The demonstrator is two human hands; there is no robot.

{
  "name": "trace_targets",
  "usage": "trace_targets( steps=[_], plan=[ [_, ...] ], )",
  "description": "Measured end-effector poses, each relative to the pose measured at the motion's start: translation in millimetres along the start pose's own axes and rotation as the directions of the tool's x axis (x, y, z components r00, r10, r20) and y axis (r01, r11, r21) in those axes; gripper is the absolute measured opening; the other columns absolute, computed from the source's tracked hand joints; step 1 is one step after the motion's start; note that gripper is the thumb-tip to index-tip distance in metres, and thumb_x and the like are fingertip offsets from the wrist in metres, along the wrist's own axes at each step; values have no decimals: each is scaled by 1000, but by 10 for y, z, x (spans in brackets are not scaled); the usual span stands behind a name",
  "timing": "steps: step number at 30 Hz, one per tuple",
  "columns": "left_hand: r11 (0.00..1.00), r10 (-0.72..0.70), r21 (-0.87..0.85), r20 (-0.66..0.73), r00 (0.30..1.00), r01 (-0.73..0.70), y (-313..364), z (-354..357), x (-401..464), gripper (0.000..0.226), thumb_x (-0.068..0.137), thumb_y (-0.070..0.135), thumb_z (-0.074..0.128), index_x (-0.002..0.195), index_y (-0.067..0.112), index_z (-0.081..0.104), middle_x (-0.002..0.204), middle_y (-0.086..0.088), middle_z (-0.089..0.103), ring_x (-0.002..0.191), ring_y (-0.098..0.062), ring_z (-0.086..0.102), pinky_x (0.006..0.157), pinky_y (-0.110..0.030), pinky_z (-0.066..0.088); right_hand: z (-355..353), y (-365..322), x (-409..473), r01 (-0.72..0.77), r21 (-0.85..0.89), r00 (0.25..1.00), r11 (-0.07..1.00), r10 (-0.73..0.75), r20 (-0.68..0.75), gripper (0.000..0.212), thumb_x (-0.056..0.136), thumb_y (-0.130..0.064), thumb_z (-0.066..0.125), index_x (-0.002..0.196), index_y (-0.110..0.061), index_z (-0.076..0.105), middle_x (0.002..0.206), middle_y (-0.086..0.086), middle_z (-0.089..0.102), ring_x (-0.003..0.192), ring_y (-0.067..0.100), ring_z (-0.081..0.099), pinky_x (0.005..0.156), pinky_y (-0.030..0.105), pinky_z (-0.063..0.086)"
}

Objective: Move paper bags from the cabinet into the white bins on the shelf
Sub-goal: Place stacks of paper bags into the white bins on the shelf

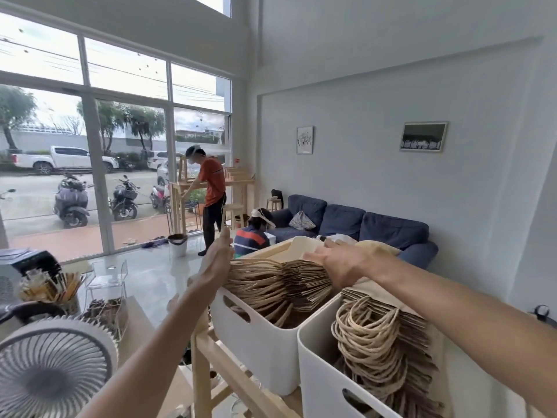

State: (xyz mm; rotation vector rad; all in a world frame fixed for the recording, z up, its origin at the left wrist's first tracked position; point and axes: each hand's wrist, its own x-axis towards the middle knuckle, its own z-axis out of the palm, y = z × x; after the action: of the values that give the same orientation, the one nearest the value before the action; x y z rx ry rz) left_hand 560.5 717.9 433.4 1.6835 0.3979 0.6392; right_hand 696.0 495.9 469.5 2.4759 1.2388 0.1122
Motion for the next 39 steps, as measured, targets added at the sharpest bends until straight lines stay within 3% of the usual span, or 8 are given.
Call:
trace_targets(
  steps=[5, 11, 16, 18, 22, 25, 29, 39],
  plan=[
    [971, 63, 234, -75, 995, -44, -72, 105, -65, 85, 91, 73, 9, 148, 15, 37, 147, -14, 47, 133, -32, 44, 112, -56, 29, -19, -193, 202, -85, -172, 960, 981, 128, 251, 96, 73, -56, 75, 148, -49, 17, 146, 10, 45, 138, 34, 37, 108, 51, 41],
    [878, 184, 465, -118, 976, -109, -139, 178, -113, 70, 100, 59, 8, 146, 19, 42, 144, -8, 52, 129, -26, 49, 107, -48, 35, 14, -324, 176, -169, -123, 926, 978, 200, 321, 91, 88, -40, 70, 155, -51, 8, 149, 17, 40, 134, 36, 46, 107, 43, 44],
    [842, 217, 523, -96, 972, -136, -197, 150, -92, 62, 101, 55, 12, 122, 21, 59, 107, 1, 60, 96, -16, 53, 80, -34, 38, -319, -144, 52, -322, 257, 799, 911, 116, 590, 109, 79, -48, 79, 158, -44, 3, 168, 11, 3, 147, 39, 30, 119, 47, 31],
    [823, 228, 548, -76, 971, -150, -196, 145, -98, 56, 95, 54, 19, 106, 19, 61, 96, 4, 62, 86, -16, 57, 68, -29, 37, -450, -87, -13, -362, 441, 809, 821, 42, 587, 115, 75, -55, 80, 157, -45, 0, 168, 12, -8, 143, 47, 35, 117, 52, 34],
    [799, 237, 581, -68, 969, -155, -196, 131, -108, 36, 98, 43, 33, 99, 18, 59, 87, 2, 62, 74, -10, 54, 59, -25, 30, -470, -190, -68, -445, 653, 863, 613, 98, 496, 106, 85, -76, 48, 161, -24, -4, 167, 13, -13, 145, 52, 25, 114, 54, 34],
    [788, 244, 595, -73, 967, -154, -202, 138, -108, 33, 101, 38, 31, 97, 19, 58, 87, 0, 61, 73, -8, 52, 58, -25, 30, -294, -328, -3, -525, 628, 844, 574, 256, 472, 95, 97, -66, 39, 160, -9, -2, 167, 17, -4, 150, 44, 19, 118, 50, 27],
    [767, 217, 631, -85, 972, -116, -207, 148, -98, 36, 102, 39, 27, 87, 18, 53, 83, -3, 60, 73, -14, 53, 58, -29, 30, -224, -371, 68, -530, 597, 839, 603, 266, 475, 76, 105, -51, 36, 160, -8, 6, 167, 16, 1, 153, 35, 10, 124, 44, 12],
    [713, 210, 692, -53, 976, -116, -176, 166, -104, 34, 103, 33, 26, 89, 17, 52, 78, 2, 53, 76, -18, 53, 59, -29, 31, -129, -455, 182, -585, 688, 811, 431, 295, 505, 75, 104, -48, 40, 160, -7, 10, 166, 22, 7, 149, 46, 22, 120, 52, 25]
  ],
)
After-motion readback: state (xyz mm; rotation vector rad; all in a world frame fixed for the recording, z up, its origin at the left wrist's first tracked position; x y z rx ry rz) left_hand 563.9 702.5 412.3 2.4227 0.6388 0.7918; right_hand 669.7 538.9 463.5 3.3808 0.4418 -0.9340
